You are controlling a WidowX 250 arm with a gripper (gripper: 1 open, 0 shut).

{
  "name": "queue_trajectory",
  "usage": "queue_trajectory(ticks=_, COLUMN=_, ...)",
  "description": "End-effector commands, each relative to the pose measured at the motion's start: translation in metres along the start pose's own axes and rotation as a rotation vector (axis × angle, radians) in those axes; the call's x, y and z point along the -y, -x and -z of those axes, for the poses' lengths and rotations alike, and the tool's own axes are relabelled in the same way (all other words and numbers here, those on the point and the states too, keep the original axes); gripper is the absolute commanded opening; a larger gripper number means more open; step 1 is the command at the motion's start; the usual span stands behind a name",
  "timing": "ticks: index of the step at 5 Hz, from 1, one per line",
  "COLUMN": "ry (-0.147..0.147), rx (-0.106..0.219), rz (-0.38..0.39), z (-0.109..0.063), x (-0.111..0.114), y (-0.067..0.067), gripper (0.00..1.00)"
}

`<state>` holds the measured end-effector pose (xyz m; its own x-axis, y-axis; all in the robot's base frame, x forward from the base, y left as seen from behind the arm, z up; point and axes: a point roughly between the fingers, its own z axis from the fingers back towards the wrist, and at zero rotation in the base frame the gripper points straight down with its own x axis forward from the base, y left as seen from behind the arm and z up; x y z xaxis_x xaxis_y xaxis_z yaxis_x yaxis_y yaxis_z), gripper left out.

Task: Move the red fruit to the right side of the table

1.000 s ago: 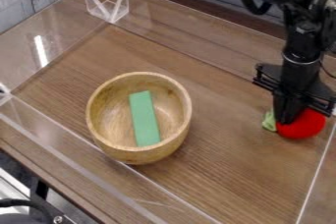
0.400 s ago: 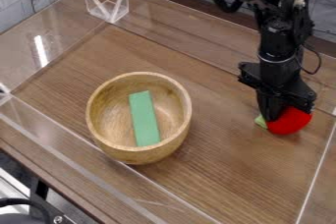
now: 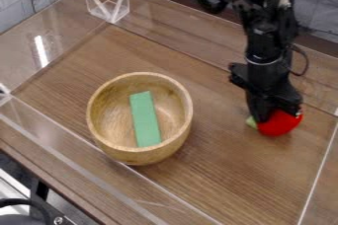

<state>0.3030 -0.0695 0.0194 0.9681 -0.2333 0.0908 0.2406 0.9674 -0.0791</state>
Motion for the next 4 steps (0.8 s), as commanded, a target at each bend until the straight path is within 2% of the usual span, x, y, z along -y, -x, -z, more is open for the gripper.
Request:
queue_trajectory(ticks=1, ry=0.006, rx=-0.018, rz=-0.030, z=0.001, x=-0.002, y=0.017, gripper=0.00)
queue_trajectory(ticks=2, ry=0.013, rx=-0.022, rz=-0.061, z=0.001, x=0.000, y=0.025, gripper=0.00)
queue_trajectory(ticks=3, ry=0.026, rx=-0.037, rz=-0.026, z=-0.001, x=-0.001, y=0.035, gripper=1.00)
queue_trajectory(ticks=4, ry=0.040, rx=-0.055, rz=0.012, z=-0.003, x=-0.003, y=0.045, gripper=1.00)
